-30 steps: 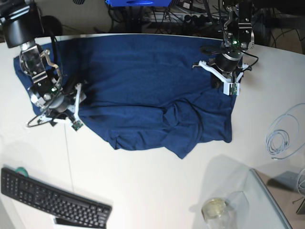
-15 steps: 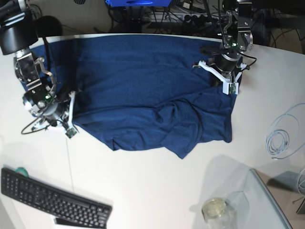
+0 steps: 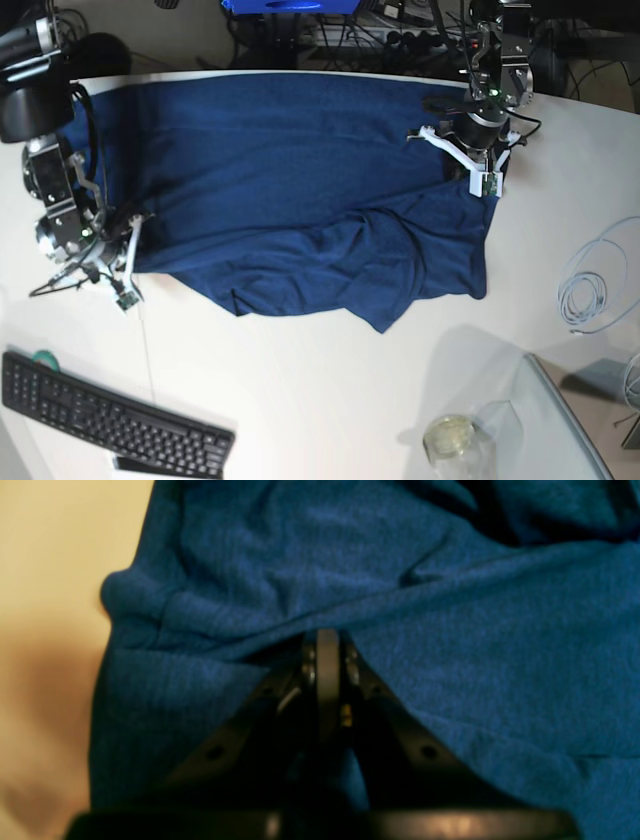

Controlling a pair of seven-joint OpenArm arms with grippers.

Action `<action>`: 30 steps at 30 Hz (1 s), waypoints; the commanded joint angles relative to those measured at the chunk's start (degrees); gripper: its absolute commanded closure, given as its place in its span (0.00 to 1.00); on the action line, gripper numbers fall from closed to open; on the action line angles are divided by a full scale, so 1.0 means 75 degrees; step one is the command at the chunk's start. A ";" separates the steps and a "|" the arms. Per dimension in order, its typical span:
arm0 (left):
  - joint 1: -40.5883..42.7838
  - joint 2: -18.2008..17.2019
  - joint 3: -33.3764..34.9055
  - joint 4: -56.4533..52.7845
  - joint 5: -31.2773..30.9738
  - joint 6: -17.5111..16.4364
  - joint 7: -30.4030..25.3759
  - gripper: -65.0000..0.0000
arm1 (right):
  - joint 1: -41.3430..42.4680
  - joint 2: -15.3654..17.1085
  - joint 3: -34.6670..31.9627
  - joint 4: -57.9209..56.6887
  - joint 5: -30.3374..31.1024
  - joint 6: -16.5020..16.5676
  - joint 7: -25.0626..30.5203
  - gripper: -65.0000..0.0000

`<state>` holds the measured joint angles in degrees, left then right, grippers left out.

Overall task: Layout the t-shirt on the table in an organized manner, then fold the t-shirt properly
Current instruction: 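Pull the held side edges apart with both grippers to straighten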

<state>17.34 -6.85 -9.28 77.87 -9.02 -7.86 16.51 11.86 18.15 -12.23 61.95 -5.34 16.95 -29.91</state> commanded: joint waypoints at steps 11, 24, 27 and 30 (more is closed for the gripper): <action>0.0003 -0.0042 -0.0023 0.0103 0.0024 0.0034 0.0102 1.00 | 0.0277 0.0082 0.1156 -0.0026 -0.0032 -0.0074 0.0337 0.68; 0.0120 0.0005 -0.0023 0.1029 -0.0046 0.0034 0.0148 1.00 | 0.0113 -0.0058 0.1085 0.1041 -0.0020 -0.0050 0.0337 0.67; 0.0237 0.0029 -0.0023 0.1216 -0.0046 0.0034 0.0148 1.00 | 0.0382 -0.0258 0.1074 0.0666 -0.0020 -0.0004 0.0337 0.67; 0.0237 0.0029 -0.0023 0.0982 0.0012 0.0034 0.0148 1.00 | 0.0851 -0.0609 0.1132 -0.0108 -0.0020 0.0629 0.0337 0.67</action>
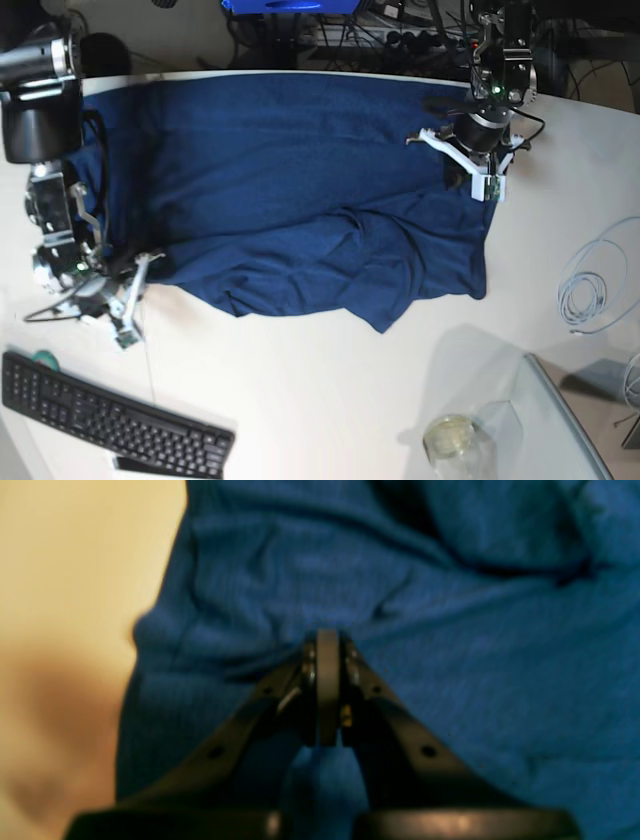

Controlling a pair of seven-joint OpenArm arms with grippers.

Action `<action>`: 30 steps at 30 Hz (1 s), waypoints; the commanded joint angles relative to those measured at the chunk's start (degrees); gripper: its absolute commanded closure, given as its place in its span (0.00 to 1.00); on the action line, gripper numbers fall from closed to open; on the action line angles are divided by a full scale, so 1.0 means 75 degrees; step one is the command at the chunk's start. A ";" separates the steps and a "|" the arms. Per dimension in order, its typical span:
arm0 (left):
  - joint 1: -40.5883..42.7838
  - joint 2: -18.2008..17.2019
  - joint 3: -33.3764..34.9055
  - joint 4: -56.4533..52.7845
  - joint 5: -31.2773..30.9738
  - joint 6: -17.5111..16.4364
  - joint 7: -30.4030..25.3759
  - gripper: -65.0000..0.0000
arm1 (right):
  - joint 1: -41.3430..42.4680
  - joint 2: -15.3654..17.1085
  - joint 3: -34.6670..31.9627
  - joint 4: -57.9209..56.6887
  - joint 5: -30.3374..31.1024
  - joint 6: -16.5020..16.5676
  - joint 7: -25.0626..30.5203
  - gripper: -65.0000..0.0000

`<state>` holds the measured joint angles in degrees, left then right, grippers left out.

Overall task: Layout the t-shirt on the table in an organized manner, then fold the t-shirt properly
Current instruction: 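Pull the held side edges apart with both grippers to straighten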

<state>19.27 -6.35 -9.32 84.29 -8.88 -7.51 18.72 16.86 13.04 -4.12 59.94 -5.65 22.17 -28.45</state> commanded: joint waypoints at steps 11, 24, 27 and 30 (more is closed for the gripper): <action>-0.0102 -0.0097 -0.0017 -0.0684 0.0007 -0.0001 -0.0193 1.00 | 0.0840 -0.0150 -0.0007 -0.1305 0.0009 0.0179 0.0142 0.68; -0.0102 -0.0074 -0.0592 -0.0730 0.0018 -0.0001 -0.0193 1.00 | 0.1438 -0.0127 0.0063 -0.2595 0.0009 -0.0724 0.0505 1.00; -0.0102 -0.0097 -0.0720 -0.0730 0.0018 -0.0001 -0.0193 1.00 | 0.1450 -0.0127 0.0063 -0.2606 0.0009 -0.0852 0.0693 1.00; -0.0090 -0.0109 -0.0720 -0.0730 0.0018 -0.0001 -0.0193 1.00 | 0.1450 -0.0127 0.0051 -0.2606 0.0009 -0.1122 0.0763 1.00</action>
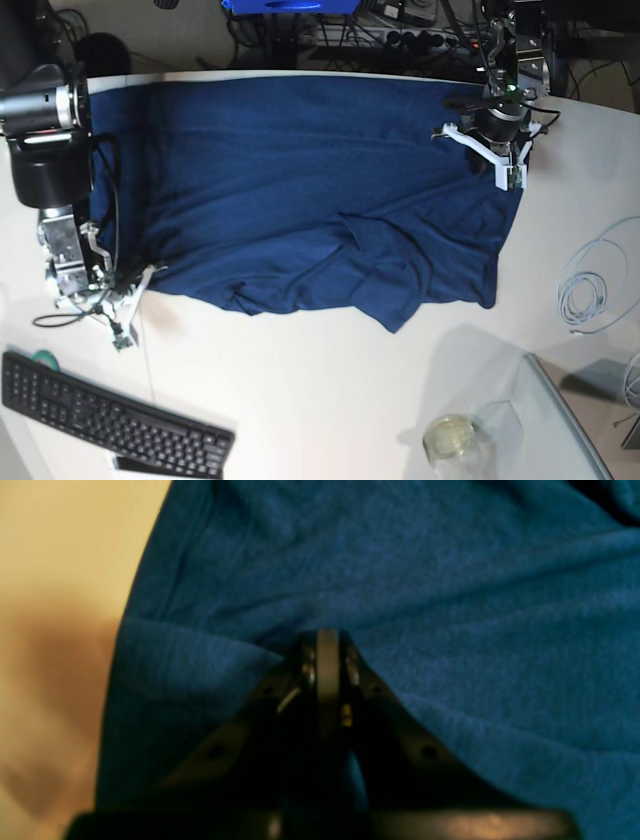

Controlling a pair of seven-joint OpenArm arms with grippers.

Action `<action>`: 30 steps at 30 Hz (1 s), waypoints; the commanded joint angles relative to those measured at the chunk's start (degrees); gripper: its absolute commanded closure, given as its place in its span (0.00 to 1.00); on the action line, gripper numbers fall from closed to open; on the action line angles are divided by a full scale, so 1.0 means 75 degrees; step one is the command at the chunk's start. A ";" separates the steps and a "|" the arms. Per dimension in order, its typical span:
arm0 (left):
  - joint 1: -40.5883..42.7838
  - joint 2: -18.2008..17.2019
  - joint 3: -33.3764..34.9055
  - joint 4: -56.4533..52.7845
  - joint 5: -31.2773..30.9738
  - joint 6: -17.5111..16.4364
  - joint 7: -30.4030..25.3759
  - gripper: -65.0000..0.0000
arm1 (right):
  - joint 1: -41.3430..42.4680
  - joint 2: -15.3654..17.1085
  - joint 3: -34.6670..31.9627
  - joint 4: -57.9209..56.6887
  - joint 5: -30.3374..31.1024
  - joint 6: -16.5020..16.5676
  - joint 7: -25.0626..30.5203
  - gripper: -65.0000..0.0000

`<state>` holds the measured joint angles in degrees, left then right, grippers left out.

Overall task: Layout the t-shirt on the table in an organized manner, then fold the t-shirt properly
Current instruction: 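Pull the held side edges apart with both grippers to straighten, then move the left gripper along the shirt edge toward the hem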

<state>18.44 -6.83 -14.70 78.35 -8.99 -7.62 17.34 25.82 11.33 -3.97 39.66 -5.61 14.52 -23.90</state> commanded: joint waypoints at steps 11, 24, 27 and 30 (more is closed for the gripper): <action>-0.0002 0.0014 -0.0004 0.0273 -0.0002 0.0013 -0.0009 1.00 | 0.0360 0.0101 0.0042 0.0004 0.0003 -0.0805 0.0837 1.00; 0.0009 0.0014 -0.0004 0.0824 -0.0002 0.0013 0.0038 1.00 | -0.0542 0.0030 -0.0016 0.1692 0.0003 -0.0032 -0.0722 1.00; 0.0033 0.0002 -0.0004 0.0812 0.0021 0.0013 0.0038 1.00 | -0.0401 0.0030 0.0042 0.1247 0.0003 -0.0032 -0.0617 1.00; 0.0068 -0.0033 -0.0004 0.0789 0.0021 0.0013 0.0038 1.00 | -0.0226 0.0042 0.0042 0.0649 0.0003 -0.0043 -0.0324 1.00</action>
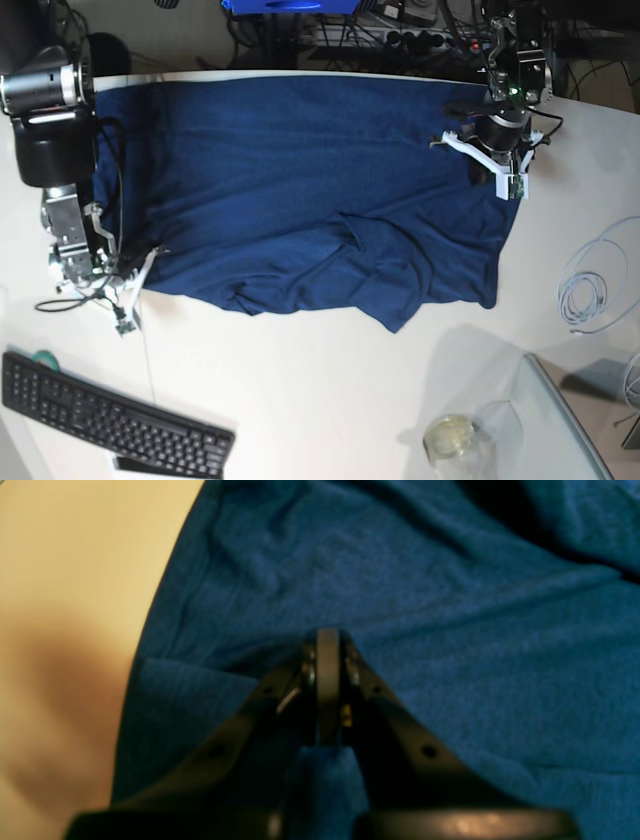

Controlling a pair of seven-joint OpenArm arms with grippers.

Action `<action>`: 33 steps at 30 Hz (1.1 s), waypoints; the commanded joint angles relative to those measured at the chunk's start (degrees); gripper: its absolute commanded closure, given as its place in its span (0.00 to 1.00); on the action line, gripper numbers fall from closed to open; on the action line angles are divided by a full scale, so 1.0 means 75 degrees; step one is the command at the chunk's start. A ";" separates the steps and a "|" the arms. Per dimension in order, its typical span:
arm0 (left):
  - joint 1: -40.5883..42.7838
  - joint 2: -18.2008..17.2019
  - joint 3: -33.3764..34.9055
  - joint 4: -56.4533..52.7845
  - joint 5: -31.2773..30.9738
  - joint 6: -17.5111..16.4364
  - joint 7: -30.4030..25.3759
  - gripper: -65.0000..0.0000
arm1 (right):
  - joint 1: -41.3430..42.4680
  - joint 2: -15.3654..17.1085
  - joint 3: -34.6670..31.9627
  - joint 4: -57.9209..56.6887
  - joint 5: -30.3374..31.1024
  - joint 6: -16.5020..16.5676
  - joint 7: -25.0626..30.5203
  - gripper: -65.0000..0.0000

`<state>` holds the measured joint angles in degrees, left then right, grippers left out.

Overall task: Layout the t-shirt on the table in an organized manner, then fold the t-shirt properly
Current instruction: 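Move the left gripper along the shirt edge toward the hem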

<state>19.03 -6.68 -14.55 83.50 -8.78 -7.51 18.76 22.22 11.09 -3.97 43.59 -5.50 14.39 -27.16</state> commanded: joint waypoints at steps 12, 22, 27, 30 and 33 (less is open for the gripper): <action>-0.0058 -0.0065 -0.0024 -0.0649 -0.0008 -0.0001 -0.0187 1.00 | 0.0455 0.0144 -0.0004 -0.0520 -0.0011 -0.0718 0.0696 1.00; -0.0269 -0.0053 -0.0024 0.0148 -0.0078 -0.0001 -0.0140 1.00 | 0.0009 0.0121 0.0054 0.0840 -0.0011 -0.0718 0.0696 1.00; -0.0527 -0.0006 -0.0036 0.1168 -0.0078 -0.0001 0.0516 1.00 | -0.0554 0.0133 0.0054 0.2234 -0.0011 -0.0694 0.0638 1.00; -0.1441 0.0029 -0.0036 0.1133 -0.0078 -0.0001 0.1372 1.00 | -0.0647 0.0121 0.0054 0.2305 -0.0011 -0.0694 0.0638 1.00; -0.2660 0.0146 0.0000 0.0336 -0.0008 -0.0001 0.1864 1.00 | -0.0729 0.0109 -0.0004 0.2305 -0.0011 -0.0694 0.0638 1.00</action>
<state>-0.69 -5.41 -14.48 85.34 -8.73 -7.49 32.88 15.46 11.40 -4.14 59.83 -5.61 9.47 -23.38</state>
